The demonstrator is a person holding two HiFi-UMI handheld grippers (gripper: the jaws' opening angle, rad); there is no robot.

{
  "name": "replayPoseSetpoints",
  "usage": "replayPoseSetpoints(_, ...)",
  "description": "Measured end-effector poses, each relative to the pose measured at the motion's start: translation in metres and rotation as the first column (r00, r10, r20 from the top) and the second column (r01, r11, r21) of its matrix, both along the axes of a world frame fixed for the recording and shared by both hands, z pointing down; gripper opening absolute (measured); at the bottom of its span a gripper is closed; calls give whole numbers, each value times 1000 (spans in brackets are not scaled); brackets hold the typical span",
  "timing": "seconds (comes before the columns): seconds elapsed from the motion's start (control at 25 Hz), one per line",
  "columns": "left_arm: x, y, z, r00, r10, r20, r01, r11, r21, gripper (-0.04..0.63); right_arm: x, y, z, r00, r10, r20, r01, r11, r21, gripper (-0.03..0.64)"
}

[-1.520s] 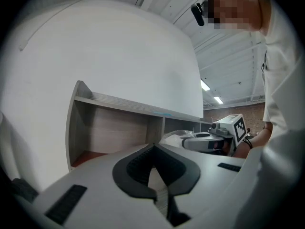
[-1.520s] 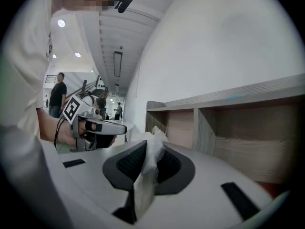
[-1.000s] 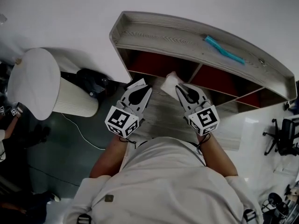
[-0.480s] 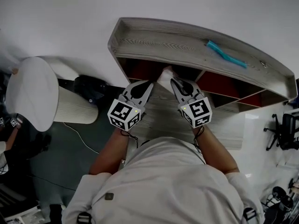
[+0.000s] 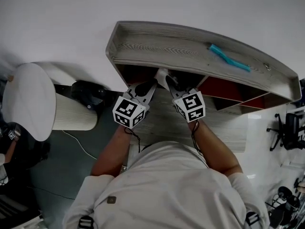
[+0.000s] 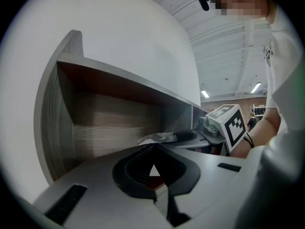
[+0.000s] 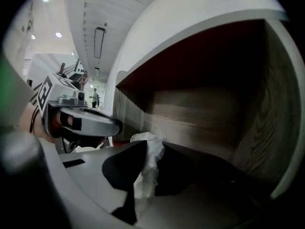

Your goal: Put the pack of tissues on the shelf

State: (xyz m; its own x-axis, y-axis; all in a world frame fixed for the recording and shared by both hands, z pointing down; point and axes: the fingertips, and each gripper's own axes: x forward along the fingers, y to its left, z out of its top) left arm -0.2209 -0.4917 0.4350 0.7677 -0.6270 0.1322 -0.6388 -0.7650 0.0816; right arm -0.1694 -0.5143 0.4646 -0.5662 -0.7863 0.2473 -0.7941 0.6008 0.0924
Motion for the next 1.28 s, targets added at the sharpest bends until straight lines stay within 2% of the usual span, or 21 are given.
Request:
replayPoseSetpoints(0.36, -1, -15, 9, 1000, -20, -11, 20, 1000, -11, 14, -5, -25, 26, 998, 35, -48, -38, 998, -58, 61)
replayPoseSetpoints(0.64, -5, -13, 12, 1000, -24, -18, 24, 999, -22, 14, -3, -33, 32, 996, 60, -64, -64, 996, -56, 76)
replayPoseSetpoints(0.76, -6, -10, 11, 1000, -25, -19, 24, 999, -22, 14, -2, -33, 31, 996, 65, -60, -68, 997, -46, 103)
replayPoseSetpoints(1.08, -5, 3, 6, 999, -24, -24, 23, 999, -23, 14, 2, -31, 15, 995, 89, -45, -90, 996, -8, 223)
replayPoseSetpoints(1.28, -7, 13, 0, 999, -30, -25, 30, 999, -12, 14, 1, -22, 2, 995, 89, -36, -88, 996, 20, 240)
